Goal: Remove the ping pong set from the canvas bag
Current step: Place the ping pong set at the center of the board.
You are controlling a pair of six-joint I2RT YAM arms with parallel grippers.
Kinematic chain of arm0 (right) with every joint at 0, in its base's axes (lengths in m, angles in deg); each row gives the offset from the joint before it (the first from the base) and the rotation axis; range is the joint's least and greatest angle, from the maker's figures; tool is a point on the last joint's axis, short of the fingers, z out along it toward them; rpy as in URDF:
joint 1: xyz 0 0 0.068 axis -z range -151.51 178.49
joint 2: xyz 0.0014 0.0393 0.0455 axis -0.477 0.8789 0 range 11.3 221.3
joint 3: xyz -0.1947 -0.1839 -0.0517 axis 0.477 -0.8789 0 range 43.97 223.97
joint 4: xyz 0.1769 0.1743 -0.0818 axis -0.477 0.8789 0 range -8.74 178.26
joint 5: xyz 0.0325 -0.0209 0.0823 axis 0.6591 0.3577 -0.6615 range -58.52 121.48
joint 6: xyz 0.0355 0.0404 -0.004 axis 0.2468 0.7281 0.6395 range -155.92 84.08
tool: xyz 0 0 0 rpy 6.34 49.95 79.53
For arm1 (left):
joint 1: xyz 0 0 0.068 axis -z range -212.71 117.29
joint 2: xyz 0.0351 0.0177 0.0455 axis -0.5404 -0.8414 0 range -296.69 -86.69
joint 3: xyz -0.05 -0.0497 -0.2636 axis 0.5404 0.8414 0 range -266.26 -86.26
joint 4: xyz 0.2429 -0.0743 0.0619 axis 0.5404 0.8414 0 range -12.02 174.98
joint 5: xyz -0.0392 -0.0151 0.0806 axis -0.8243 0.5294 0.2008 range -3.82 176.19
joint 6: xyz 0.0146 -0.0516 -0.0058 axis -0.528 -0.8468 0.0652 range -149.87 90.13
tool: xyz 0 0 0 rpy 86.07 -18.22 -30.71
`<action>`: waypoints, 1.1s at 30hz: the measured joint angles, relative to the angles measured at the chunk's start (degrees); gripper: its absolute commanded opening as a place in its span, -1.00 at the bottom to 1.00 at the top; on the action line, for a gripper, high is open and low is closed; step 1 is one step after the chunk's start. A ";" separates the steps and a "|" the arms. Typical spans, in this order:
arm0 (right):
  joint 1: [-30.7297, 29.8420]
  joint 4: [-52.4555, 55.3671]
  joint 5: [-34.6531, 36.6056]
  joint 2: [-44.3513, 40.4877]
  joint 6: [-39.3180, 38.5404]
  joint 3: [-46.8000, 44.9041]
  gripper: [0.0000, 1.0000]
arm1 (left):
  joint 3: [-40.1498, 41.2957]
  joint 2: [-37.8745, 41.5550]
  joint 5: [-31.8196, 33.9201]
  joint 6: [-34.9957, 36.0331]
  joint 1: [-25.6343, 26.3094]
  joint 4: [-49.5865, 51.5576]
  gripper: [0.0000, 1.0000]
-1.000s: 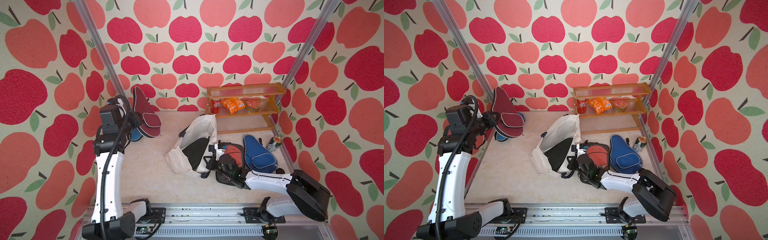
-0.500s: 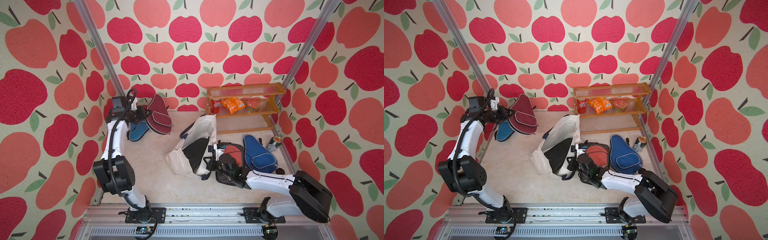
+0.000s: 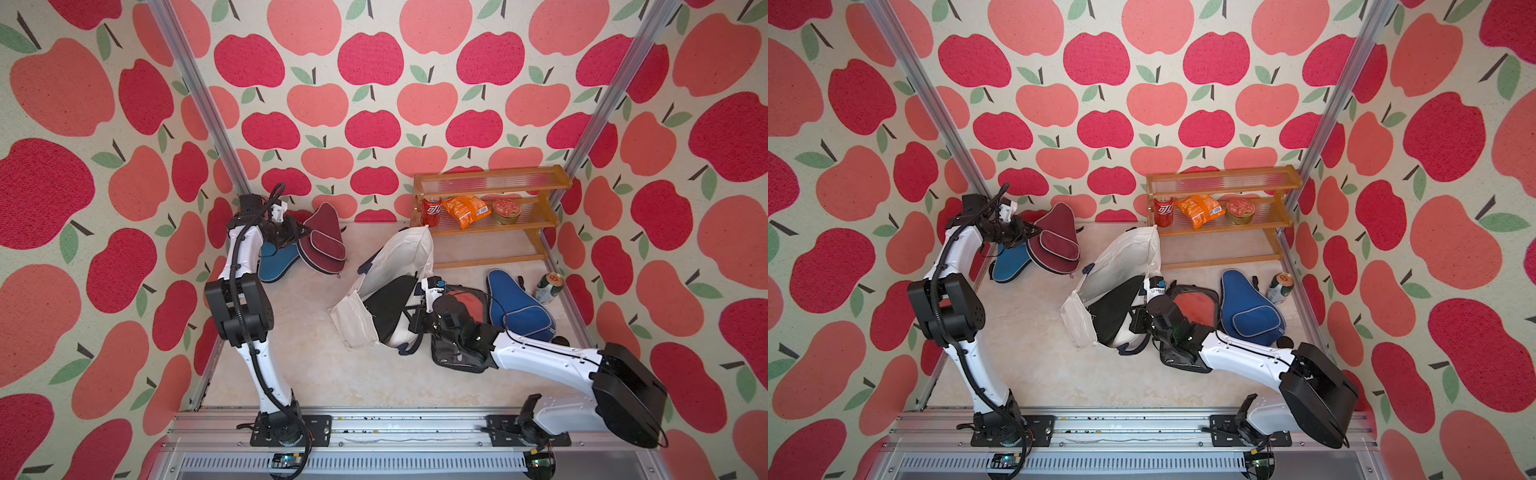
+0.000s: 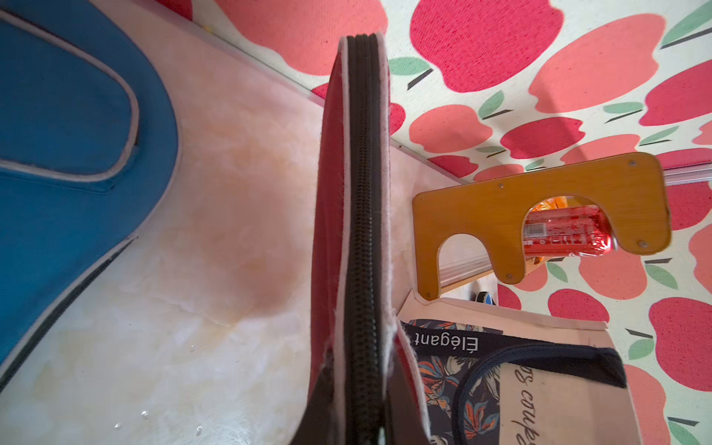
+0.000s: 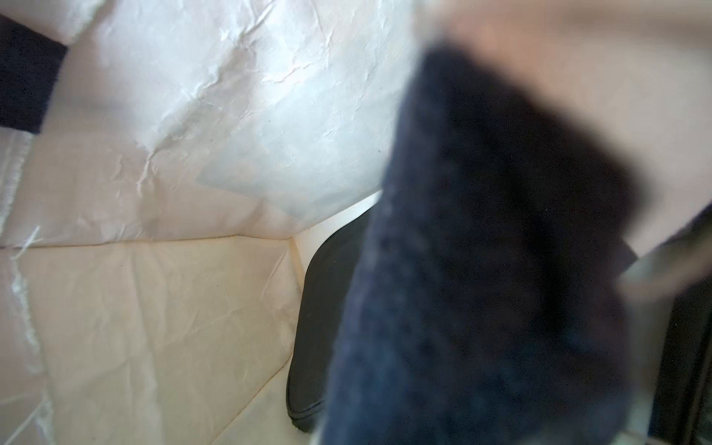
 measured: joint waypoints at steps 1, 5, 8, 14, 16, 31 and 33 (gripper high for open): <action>0.00 0.48 0.02 0.22 -0.09 0.42 -1.00 | -0.15 -0.94 -0.09 0.33 0.09 -0.02 -1.00; 0.00 1.90 0.04 0.90 -0.26 1.16 -1.00 | -0.55 -4.98 0.02 1.42 0.59 0.42 -1.00; -0.09 2.51 0.13 1.57 -0.28 1.57 -1.00 | -2.25 -7.69 0.11 1.95 1.18 1.27 -1.00; -0.20 3.67 0.24 3.65 -0.28 3.43 -1.00 | -4.17 -9.53 -0.26 1.90 1.99 1.22 -1.00; -0.20 4.02 0.24 4.13 -0.33 4.15 -1.00 | -4.94 -10.12 -0.24 1.90 2.08 1.29 -1.00; -0.22 5.35 0.24 6.10 -0.37 6.45 -1.00 | -9.09 -15.82 0.00 0.39 2.36 0.07 -0.53; -0.22 5.49 0.24 6.40 -0.37 6.82 -1.00 | -9.25 -16.22 1.03 0.52 2.56 -0.11 -0.41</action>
